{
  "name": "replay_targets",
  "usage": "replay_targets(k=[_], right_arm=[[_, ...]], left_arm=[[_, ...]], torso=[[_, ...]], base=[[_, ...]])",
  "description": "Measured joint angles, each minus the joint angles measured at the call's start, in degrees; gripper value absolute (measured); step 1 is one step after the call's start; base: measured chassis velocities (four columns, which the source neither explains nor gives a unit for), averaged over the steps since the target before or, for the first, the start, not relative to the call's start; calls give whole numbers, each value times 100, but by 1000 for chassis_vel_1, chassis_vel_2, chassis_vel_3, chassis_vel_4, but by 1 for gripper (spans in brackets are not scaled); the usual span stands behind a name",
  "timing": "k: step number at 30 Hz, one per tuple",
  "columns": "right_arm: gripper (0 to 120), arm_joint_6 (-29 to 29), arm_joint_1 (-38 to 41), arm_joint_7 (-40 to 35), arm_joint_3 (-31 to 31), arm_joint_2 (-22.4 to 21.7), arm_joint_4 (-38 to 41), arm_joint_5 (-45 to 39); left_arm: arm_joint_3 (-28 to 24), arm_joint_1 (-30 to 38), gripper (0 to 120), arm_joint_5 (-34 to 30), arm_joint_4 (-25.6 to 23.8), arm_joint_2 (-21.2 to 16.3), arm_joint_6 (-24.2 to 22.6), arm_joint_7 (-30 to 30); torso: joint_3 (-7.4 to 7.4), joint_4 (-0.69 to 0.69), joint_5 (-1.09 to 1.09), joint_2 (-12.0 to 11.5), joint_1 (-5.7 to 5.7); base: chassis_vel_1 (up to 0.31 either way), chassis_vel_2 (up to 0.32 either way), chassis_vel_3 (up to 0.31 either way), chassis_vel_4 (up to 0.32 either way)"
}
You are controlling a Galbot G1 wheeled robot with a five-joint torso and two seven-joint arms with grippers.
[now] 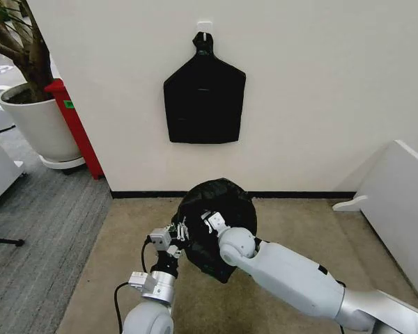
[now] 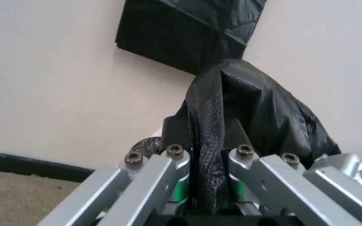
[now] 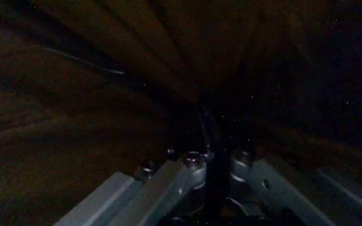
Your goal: Place the garbage bag over the trash bin.
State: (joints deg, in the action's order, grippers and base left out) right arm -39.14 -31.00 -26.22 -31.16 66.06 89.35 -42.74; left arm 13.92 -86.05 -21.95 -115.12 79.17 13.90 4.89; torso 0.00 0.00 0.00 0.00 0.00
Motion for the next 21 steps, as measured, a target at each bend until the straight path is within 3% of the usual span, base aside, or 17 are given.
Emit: replay_targets(k=[21], right_arm=[[0,-1,295,-38,72,122,-124,-85]], left_arm=[[-62,-167,5,106,16,76,50,-5]], torso=[[0,-1,0,0,0]], base=[[0,0,0,0]])
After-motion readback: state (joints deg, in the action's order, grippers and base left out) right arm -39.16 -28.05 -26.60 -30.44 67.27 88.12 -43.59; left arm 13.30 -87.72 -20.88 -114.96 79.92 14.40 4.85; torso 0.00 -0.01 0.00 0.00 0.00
